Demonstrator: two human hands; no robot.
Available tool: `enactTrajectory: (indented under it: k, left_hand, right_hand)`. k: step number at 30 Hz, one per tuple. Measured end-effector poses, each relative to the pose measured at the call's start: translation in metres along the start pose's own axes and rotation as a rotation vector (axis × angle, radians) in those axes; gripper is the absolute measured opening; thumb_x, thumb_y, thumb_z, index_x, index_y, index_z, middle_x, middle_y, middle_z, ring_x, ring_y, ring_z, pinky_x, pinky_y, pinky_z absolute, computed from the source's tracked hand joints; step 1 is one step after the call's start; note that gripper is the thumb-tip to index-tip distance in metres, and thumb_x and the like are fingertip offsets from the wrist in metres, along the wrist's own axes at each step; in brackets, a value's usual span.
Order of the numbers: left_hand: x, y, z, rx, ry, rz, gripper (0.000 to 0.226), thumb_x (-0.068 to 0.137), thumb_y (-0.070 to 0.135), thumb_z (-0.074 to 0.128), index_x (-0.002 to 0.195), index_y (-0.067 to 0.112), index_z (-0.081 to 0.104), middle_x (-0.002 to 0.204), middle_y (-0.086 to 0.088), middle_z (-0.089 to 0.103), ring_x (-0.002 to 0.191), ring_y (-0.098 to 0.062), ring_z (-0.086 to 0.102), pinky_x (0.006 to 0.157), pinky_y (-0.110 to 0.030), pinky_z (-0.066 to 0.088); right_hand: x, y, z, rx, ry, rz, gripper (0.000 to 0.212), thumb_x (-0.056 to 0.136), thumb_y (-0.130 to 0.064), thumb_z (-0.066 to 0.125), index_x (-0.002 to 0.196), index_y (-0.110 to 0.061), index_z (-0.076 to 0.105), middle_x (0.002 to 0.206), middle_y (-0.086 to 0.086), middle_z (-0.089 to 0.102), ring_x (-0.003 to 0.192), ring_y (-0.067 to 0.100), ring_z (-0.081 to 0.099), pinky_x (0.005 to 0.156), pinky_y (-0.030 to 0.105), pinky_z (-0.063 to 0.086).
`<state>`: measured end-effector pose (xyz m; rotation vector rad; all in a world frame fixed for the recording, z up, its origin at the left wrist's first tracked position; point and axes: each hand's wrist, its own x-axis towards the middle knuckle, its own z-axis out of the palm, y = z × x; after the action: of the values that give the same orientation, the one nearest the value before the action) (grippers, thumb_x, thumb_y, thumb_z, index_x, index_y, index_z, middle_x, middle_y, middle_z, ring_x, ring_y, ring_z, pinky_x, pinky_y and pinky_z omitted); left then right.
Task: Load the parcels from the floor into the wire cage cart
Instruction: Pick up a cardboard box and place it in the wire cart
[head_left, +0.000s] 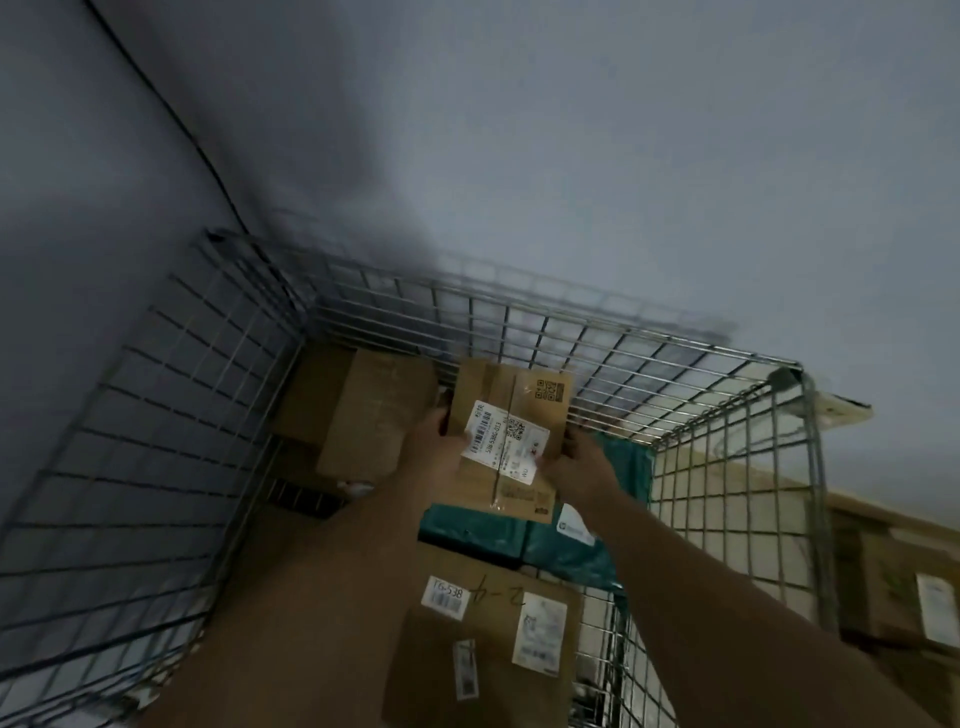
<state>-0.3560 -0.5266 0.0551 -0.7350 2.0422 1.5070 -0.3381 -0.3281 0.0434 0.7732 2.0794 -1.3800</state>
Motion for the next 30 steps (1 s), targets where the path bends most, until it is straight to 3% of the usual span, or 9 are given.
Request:
enactTrajectory:
  k: [4,6,9,12,14,18,22,27,30]
  left_hand:
    - [0.057,-0.067,0.021,0.083,0.043,0.049,0.038,0.096,0.004,0.063,0.132,0.015,0.055,0.117,0.003,0.065,0.104,-0.017,0.064,0.078,-0.028,0.052]
    - [0.083,-0.096,0.029,0.158,0.054,0.093,0.043,0.093,0.004,0.067,0.132,0.019,0.055,0.122,0.006,0.065,0.108,-0.016,0.065,0.076,-0.024,0.052]
    - [0.109,-0.127,0.038,0.286,0.012,0.139,0.063,0.088,0.009,0.072,0.143,0.029,0.049,0.143,-0.001,0.051,0.118,-0.014,0.062,0.081,-0.023,0.057]
    - [0.117,-0.141,0.047,0.524,0.023,0.242,0.077,0.095,0.014,0.068,0.160,0.031,0.030,0.165,-0.004,0.012,0.140,-0.022,0.041,0.101,-0.031,0.049]
    - [0.118,-0.147,0.051,0.621,0.012,0.260,0.082,0.098,0.018,0.064,0.163,0.034,0.017,0.170,-0.006,-0.006,0.150,-0.027,0.026,0.109,-0.034,0.043]
    - [0.120,-0.152,0.051,0.684,0.010,0.308,0.088,0.101,0.018,0.059,0.163,0.037,0.000,0.168,-0.001,-0.024,0.157,-0.027,0.003,0.117,-0.038,0.037]
    - [0.122,-0.144,0.051,0.794,-0.023,0.353,0.081,0.104,0.017,0.051,0.164,0.025,-0.002,0.169,0.002,-0.024,0.151,-0.017,-0.028,0.125,-0.040,0.012]
    - [0.122,-0.126,0.047,0.968,-0.060,0.330,0.082,0.103,0.022,0.053,0.164,0.022,-0.002,0.169,-0.001,-0.024,0.155,-0.022,-0.023,0.128,-0.042,0.009]
    - [0.108,-0.108,0.039,1.128,-0.095,0.432,0.072,0.105,0.025,0.050,0.165,0.019,0.009,0.172,-0.004,-0.012,0.158,-0.025,-0.014,0.127,-0.038,-0.001]
  right_hand:
    - [0.049,0.046,0.051,-0.113,0.028,-0.009,0.044,0.101,-0.036,0.060,0.143,-0.024,0.054,0.125,0.002,0.070,0.088,0.016,0.069,0.069,0.031,0.059]
    - [0.068,0.062,0.068,-0.139,0.035,-0.017,0.044,0.104,-0.041,0.054,0.145,-0.027,0.052,0.123,-0.001,0.069,0.078,0.009,0.066,0.061,0.028,0.057]
    - [0.091,0.080,0.089,-0.078,0.002,-0.014,0.050,0.104,-0.034,0.055,0.153,-0.036,0.043,0.120,-0.007,0.065,0.085,0.014,0.068,0.075,0.042,0.063]
    - [0.102,0.093,0.100,-0.037,0.051,-0.020,0.050,0.105,-0.040,0.051,0.153,-0.041,0.039,0.111,-0.011,0.067,0.087,0.011,0.068,0.072,0.037,0.062]
    - [0.105,0.098,0.104,-0.027,0.062,0.000,0.054,0.103,-0.034,0.054,0.153,-0.044,0.037,0.112,-0.012,0.064,0.088,0.010,0.066,0.076,0.040,0.063]
    - [0.103,0.102,0.106,-0.036,0.027,0.026,0.085,0.087,-0.011,0.065,0.153,-0.050,0.029,0.124,-0.005,0.063,0.097,0.015,0.063,0.086,0.049,0.062]
    - [0.106,0.100,0.102,0.005,0.001,0.024,0.090,0.089,-0.006,0.068,0.158,-0.045,0.027,0.133,-0.002,0.062,0.085,0.000,0.057,0.086,0.044,0.062]
    - [0.095,0.084,0.096,-0.209,-0.058,-0.023,0.076,0.097,-0.020,0.061,0.159,-0.039,0.021,0.127,-0.004,0.060,0.098,0.022,0.064,0.079,0.034,0.054]
    - [0.075,0.067,0.081,-0.519,-0.069,-0.116,0.061,0.103,-0.030,0.051,0.159,-0.026,0.027,0.147,0.007,0.056,0.118,0.030,0.063,0.099,0.044,0.053]
